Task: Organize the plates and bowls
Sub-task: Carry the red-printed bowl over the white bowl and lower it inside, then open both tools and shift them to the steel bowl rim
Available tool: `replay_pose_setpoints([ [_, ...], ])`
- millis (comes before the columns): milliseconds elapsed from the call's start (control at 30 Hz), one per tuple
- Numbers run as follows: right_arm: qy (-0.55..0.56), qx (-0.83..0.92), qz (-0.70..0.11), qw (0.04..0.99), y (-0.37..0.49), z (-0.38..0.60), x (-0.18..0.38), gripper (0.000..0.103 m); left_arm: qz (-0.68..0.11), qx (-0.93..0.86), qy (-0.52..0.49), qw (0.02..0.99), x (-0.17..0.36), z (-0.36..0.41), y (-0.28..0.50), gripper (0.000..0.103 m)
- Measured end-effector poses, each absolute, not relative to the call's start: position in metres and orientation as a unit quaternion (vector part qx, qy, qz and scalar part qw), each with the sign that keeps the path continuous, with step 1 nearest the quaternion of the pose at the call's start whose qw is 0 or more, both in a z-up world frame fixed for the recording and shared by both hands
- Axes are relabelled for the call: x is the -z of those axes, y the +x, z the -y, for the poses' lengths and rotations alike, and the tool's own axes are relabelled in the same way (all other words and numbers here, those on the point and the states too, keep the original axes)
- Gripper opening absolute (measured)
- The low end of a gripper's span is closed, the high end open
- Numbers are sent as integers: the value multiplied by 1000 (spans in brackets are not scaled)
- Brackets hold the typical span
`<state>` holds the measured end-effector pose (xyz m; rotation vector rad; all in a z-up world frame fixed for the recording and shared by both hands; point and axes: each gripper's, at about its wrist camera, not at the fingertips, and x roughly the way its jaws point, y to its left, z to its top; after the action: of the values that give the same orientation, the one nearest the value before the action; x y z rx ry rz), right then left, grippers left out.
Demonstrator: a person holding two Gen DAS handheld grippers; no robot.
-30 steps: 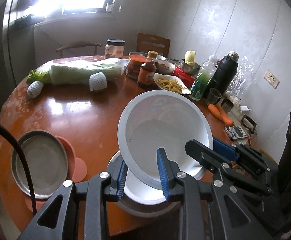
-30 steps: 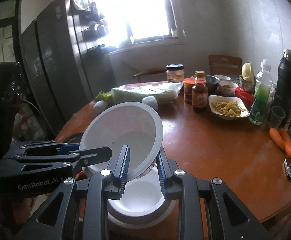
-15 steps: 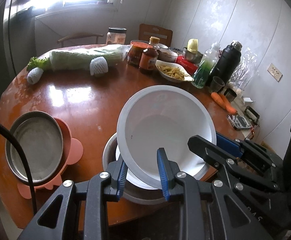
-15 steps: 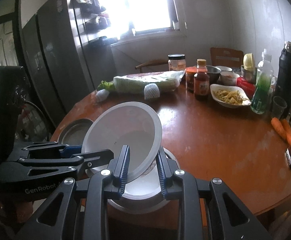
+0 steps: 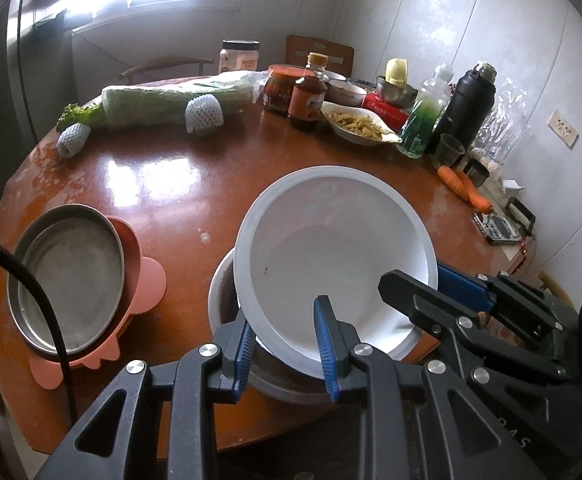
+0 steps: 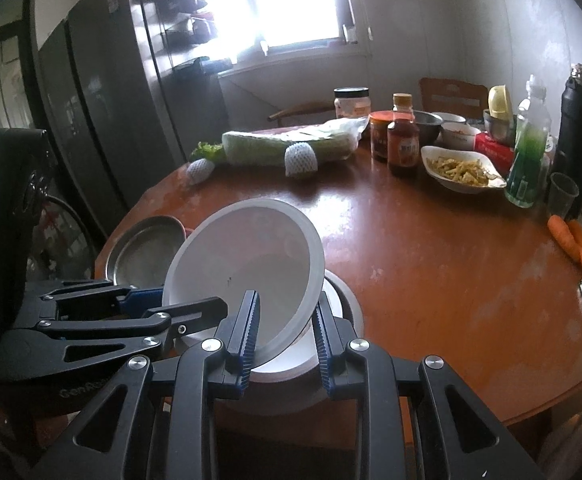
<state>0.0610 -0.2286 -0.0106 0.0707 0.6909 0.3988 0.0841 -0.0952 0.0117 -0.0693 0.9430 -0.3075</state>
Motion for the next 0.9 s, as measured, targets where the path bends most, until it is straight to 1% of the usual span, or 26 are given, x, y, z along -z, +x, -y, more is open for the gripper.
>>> replay_pose_setpoints([
  [900, 26, -189, -365, 911, 67, 224, 34, 28, -464, 121, -19, 877, 7, 101, 86, 28],
])
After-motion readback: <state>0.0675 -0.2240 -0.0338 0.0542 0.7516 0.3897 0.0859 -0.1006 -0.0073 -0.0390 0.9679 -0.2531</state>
